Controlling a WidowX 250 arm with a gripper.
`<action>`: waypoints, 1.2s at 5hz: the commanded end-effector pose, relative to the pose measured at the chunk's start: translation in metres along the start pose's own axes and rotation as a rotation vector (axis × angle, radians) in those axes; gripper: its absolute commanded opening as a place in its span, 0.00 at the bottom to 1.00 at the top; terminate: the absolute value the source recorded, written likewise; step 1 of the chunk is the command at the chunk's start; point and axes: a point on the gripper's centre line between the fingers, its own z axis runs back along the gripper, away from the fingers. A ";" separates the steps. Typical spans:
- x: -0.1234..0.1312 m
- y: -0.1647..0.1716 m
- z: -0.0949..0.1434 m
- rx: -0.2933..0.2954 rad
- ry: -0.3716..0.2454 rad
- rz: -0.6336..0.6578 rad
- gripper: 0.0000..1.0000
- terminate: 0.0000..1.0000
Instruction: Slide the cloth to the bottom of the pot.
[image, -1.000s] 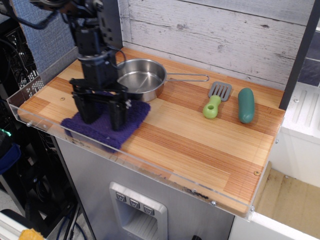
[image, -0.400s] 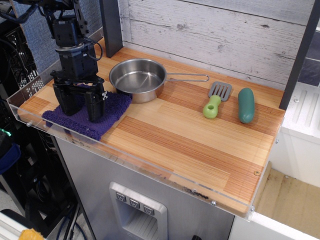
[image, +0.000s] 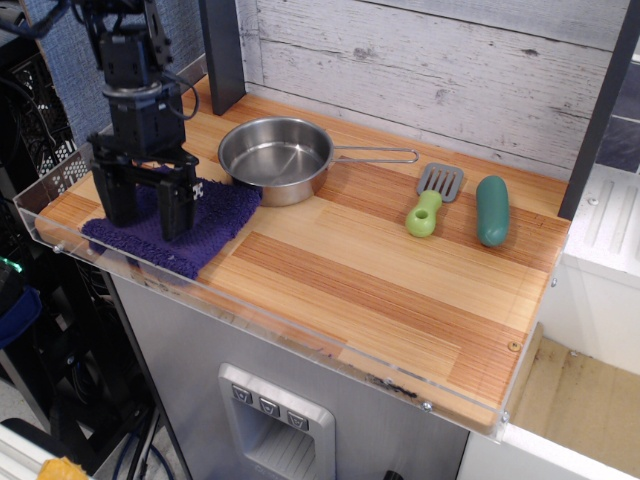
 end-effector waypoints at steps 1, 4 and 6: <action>0.003 -0.023 0.063 0.118 -0.183 -0.053 1.00 0.00; -0.005 -0.068 0.096 0.198 -0.239 -0.041 1.00 0.00; -0.004 -0.071 0.091 0.048 -0.235 0.053 1.00 0.00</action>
